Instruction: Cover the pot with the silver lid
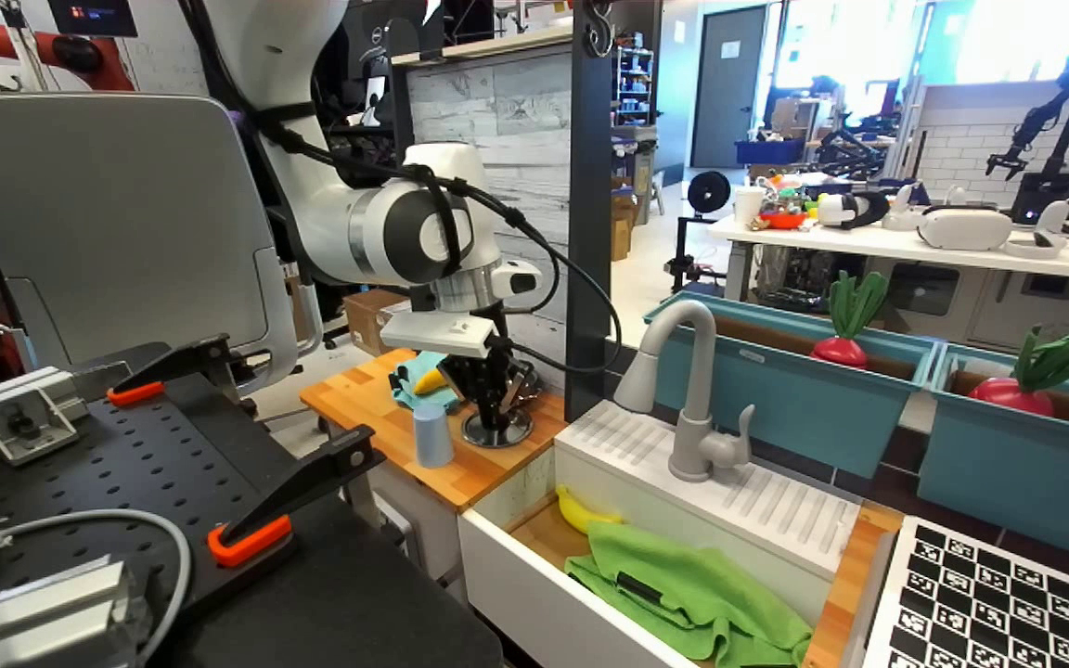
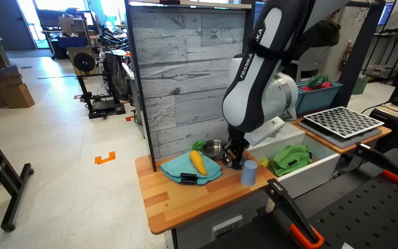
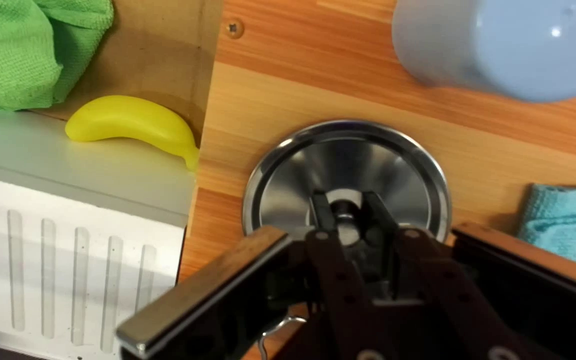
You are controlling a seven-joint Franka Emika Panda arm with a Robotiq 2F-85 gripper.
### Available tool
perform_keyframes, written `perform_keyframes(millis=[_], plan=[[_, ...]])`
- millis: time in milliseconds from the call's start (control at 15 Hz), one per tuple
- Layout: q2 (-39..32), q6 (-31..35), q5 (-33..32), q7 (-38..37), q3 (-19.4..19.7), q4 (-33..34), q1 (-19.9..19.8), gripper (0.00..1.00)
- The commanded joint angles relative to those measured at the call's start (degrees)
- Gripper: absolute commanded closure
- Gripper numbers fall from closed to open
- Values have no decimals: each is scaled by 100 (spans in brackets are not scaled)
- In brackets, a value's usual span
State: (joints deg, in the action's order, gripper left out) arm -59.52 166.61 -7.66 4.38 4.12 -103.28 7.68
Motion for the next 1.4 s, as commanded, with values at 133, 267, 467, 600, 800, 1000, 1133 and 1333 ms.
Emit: perform_keyframes(millis=[133, 267, 467, 600, 800, 1000, 1133, 1333], plan=[[140, 379, -201, 195, 72, -508, -64, 95], [198, 513, -204, 242, 104, -663, -66, 95], [309, 695, -197, 291, 160, -885, -56, 95], [411, 782, -189, 303, 180, -1035, -62, 95], [573, 792, -168, 320, 166, -1182, -95, 95], [768, 817, -170, 335, 156, -1329, -108, 95], [950, 763, -156, 345, 119, -1406, -147, 95], [1217, 683, -132, 351, 61, -1487, -204, 95]])
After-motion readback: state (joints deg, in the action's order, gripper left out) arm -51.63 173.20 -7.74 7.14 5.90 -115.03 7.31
